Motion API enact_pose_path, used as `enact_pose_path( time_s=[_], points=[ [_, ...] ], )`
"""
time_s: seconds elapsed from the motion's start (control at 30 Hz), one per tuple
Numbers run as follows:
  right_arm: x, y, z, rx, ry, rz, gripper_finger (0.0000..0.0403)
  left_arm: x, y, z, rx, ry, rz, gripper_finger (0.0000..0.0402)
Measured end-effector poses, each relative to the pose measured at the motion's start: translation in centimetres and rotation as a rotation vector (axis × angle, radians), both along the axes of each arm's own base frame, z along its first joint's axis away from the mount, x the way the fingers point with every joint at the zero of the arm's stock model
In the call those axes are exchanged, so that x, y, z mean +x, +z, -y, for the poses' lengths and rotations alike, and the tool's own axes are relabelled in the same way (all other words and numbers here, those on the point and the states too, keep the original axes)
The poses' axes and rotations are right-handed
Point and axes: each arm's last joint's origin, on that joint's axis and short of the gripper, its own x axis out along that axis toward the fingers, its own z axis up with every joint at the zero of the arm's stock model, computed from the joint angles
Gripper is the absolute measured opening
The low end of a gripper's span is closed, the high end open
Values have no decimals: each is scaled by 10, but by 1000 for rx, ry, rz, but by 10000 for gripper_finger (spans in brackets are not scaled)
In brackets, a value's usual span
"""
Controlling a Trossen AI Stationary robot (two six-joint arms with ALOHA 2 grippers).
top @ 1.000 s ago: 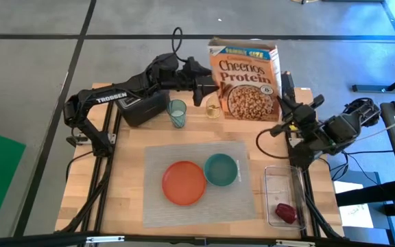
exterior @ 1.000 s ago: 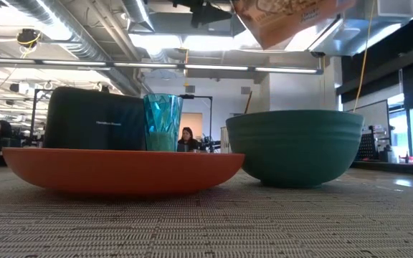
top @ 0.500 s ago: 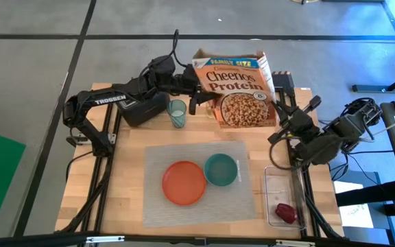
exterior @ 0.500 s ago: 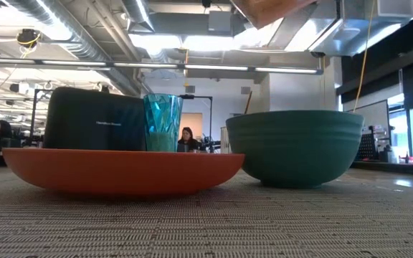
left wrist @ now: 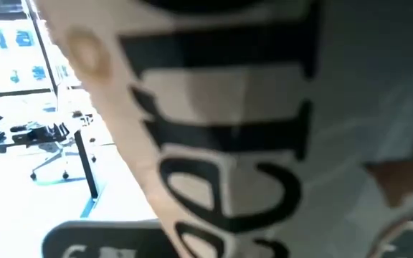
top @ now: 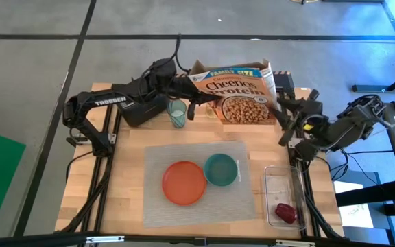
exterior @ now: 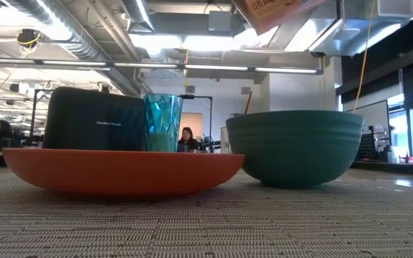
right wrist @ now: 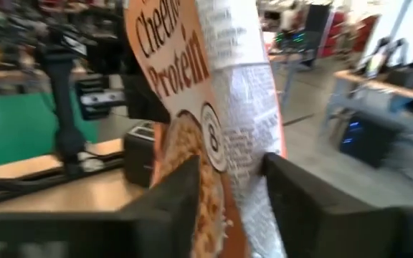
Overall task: Arrange a breakfast setting
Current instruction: Pour the cereal in the bowl
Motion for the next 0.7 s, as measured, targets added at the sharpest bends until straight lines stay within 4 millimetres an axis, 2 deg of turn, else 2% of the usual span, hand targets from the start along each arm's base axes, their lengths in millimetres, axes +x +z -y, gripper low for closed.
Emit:
enact_pose_path(
  time_s=[0.13, 0.33, 0.5, 0.63, 0.7],
  points=[
    [-8, 7, 5, 61, 56, 42, 253, 1, -1, 3, -2, 3, -6, 3],
    [-20, 39, 12, 120, 123, 122, 354, 0, -1, 3, -8, 49, -17, 3],
    [-33, 62, 21, 137, 141, 174, 377, -9, 9, 2, 0, 93, 18, 2],
    [-38, 69, 24, 152, 175, 187, 373, -10, 11, 2, -5, 91, 26, 2],
    [-34, 70, 25, 151, 172, 183, 370, -9, 11, 4, -5, 87, 23, 2]
  ],
)
